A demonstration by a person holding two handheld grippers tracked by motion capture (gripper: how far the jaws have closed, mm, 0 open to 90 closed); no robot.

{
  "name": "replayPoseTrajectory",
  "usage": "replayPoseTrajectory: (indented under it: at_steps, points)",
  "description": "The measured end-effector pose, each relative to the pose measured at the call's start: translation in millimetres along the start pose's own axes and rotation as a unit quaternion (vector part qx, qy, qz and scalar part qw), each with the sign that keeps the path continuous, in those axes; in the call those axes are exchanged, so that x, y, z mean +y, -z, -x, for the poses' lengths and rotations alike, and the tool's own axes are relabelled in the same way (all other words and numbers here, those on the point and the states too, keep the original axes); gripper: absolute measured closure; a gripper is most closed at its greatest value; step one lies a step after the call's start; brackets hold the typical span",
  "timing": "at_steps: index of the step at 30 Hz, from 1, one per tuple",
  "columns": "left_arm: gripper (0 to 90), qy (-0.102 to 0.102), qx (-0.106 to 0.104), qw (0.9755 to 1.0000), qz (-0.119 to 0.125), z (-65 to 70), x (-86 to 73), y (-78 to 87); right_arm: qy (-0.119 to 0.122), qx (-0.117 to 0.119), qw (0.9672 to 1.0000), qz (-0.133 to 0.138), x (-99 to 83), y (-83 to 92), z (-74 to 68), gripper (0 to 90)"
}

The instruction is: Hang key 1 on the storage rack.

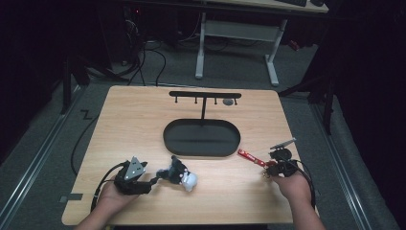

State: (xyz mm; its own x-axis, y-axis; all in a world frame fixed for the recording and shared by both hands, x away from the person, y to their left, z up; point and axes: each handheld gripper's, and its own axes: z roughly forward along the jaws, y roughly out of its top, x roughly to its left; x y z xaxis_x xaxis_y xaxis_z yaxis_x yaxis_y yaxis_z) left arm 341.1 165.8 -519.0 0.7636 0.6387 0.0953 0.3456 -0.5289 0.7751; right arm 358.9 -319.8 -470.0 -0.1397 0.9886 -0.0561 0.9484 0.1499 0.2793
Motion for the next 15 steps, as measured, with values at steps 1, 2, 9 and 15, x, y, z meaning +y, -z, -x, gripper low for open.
replayPoseTrajectory:
  at_steps: [1,2,9,15]
  points:
    - [30.6,-0.002,0.000,1.0000,-0.001,0.7,0.0,-0.2,0.007,0.001,1.0000,0.002,0.6,7.5,-1.2,67.2]
    - [30.7,-0.002,0.000,1.0000,-0.001,0.7,0.0,-0.2,0.007,0.001,1.0000,0.002,0.6,7.5,-1.2,67.2]
    - [30.7,-0.006,-0.002,1.0000,-0.002,2.6,0.8,-1.5,0.034,0.015,0.9992,0.017,3.7,36.4,-13.7,67.4]
    - [30.7,-0.006,-0.004,1.0000,-0.002,3.0,0.9,-2.0,0.046,0.023,0.9982,0.031,7.2,53.0,-21.8,67.5]
